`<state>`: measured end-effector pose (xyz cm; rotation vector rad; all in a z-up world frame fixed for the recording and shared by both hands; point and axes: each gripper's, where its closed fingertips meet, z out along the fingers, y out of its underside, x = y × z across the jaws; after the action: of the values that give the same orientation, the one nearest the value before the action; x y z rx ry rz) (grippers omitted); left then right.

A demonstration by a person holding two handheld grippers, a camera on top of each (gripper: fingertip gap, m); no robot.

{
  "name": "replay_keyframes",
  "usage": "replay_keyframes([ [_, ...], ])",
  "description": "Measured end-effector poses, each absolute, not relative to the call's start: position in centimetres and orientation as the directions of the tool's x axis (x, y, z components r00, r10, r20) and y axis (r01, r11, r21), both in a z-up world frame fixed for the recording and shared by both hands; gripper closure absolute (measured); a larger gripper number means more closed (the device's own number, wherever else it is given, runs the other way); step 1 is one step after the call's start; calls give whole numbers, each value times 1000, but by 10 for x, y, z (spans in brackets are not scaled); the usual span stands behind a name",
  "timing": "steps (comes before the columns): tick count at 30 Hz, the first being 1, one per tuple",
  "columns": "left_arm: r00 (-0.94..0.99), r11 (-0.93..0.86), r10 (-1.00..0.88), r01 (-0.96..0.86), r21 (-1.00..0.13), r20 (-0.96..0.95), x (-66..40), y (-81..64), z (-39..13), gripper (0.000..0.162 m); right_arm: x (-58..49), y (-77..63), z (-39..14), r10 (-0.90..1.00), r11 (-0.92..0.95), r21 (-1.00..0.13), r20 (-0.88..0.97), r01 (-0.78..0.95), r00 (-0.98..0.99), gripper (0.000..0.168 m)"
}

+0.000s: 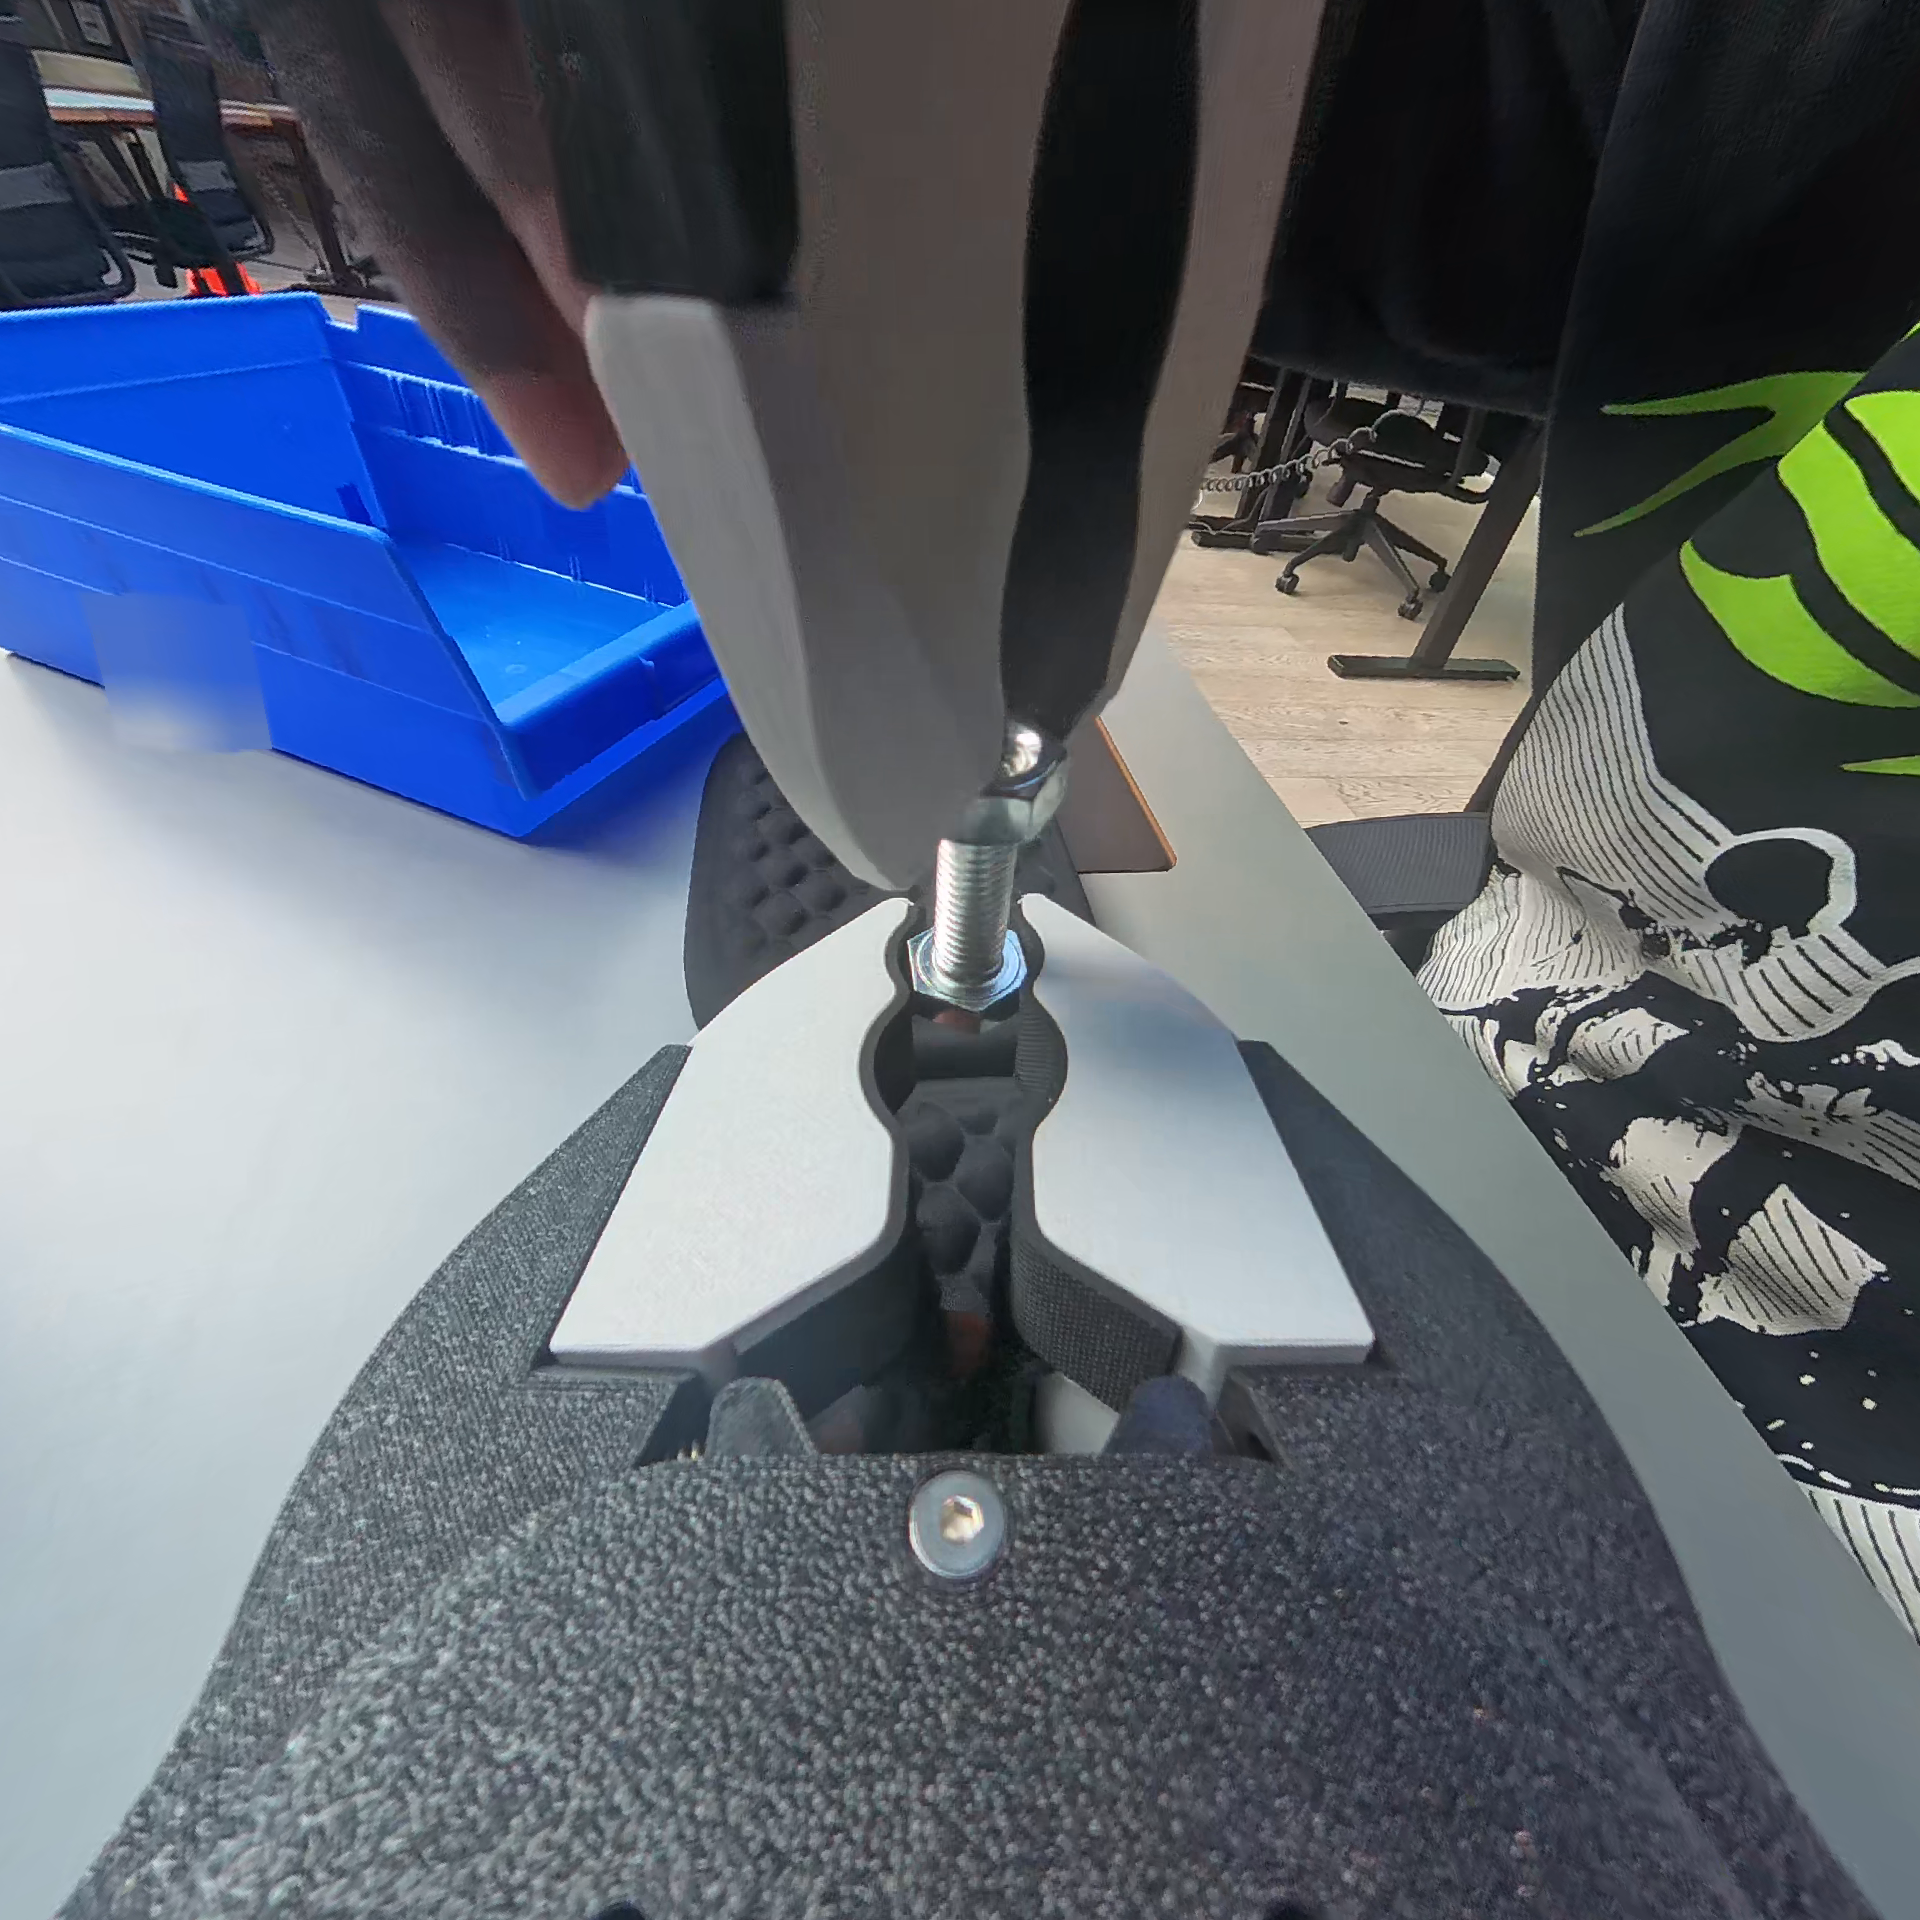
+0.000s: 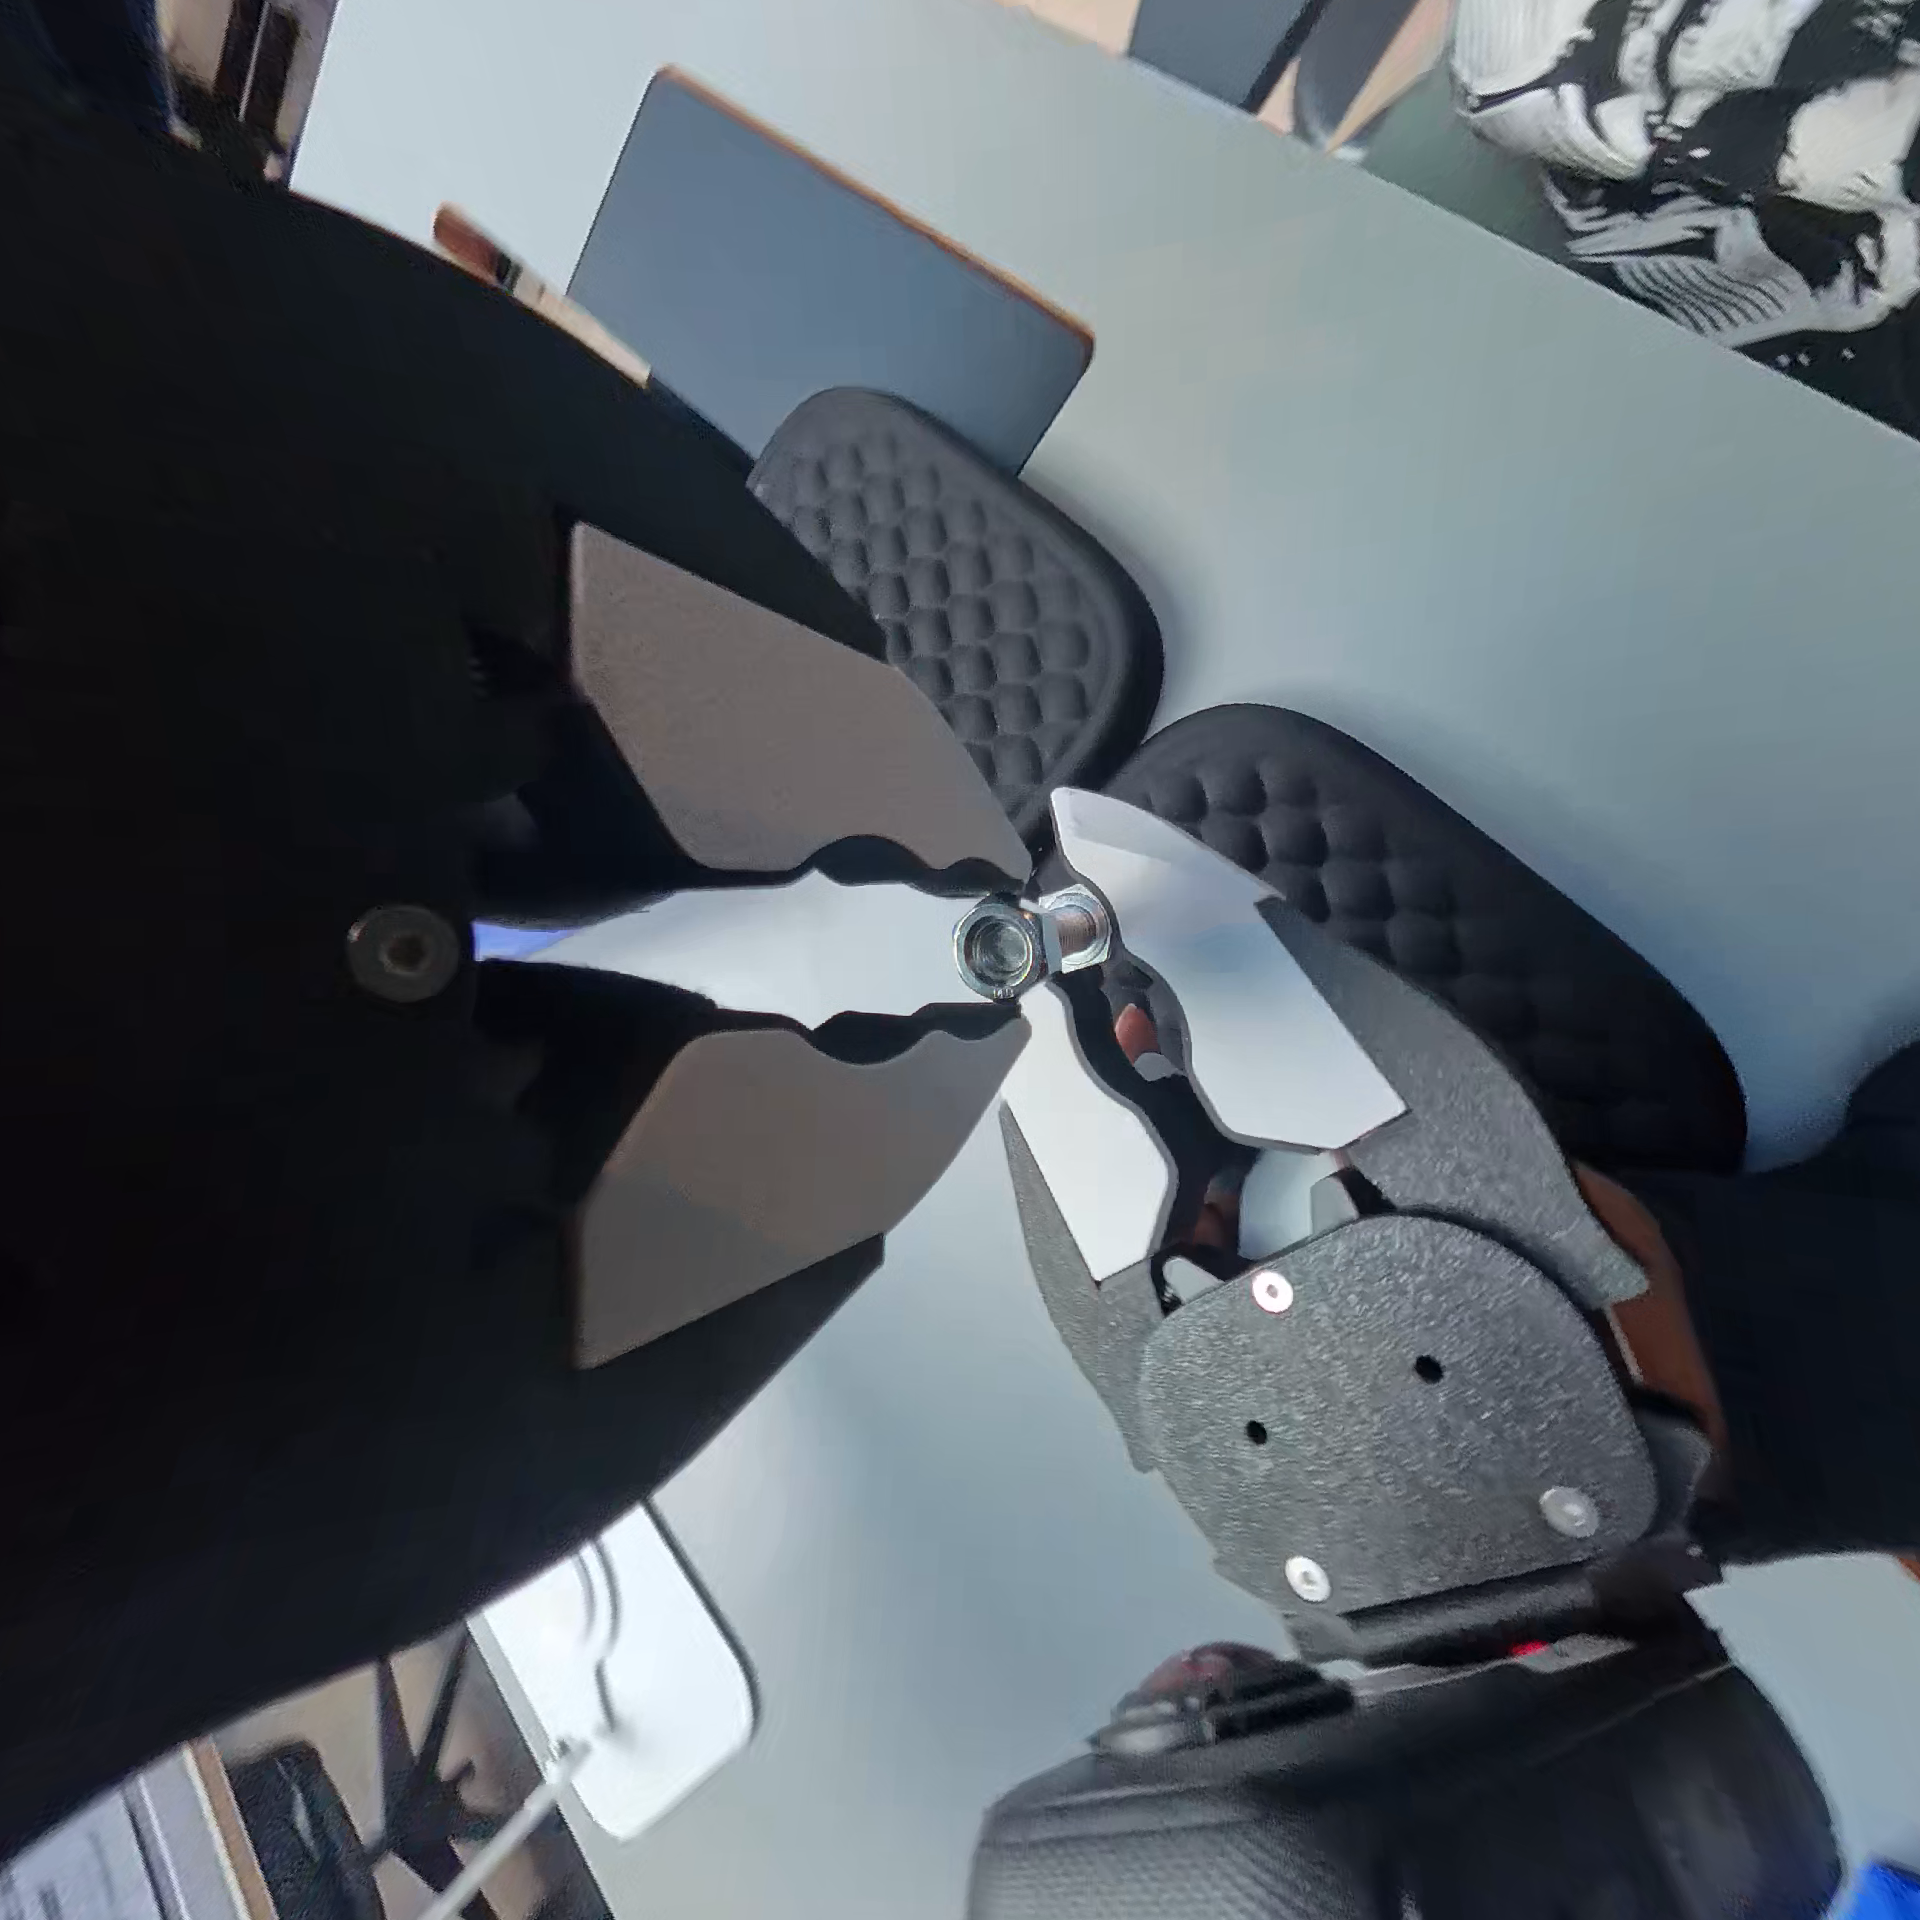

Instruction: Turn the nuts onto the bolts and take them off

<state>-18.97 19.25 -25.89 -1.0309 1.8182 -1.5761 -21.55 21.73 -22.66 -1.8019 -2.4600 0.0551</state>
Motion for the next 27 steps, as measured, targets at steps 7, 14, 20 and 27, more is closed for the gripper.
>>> replay_keyframes([
  [7, -572, 41, -815, -219, -975, 94, -189, 192, -261, 148, -214, 215, -229, 952, -293, -104, 65, 950, 300, 149],
  [14, -579, 40, -810, -209, -977, 91, -190, 192, -259, 148, -222, 213, -219, 994, 72, -117, 96, 990, -61, 119],
  [20, -588, 46, -804, -210, -977, 89, -191, 190, -260, 147, -225, 211, -222, 888, 460, -130, 62, 878, -456, 128],
  [27, -591, 45, -802, -209, -977, 89, -191, 190, -259, 147, -220, 214, -228, 858, 510, -150, 13, 847, -514, 149],
])
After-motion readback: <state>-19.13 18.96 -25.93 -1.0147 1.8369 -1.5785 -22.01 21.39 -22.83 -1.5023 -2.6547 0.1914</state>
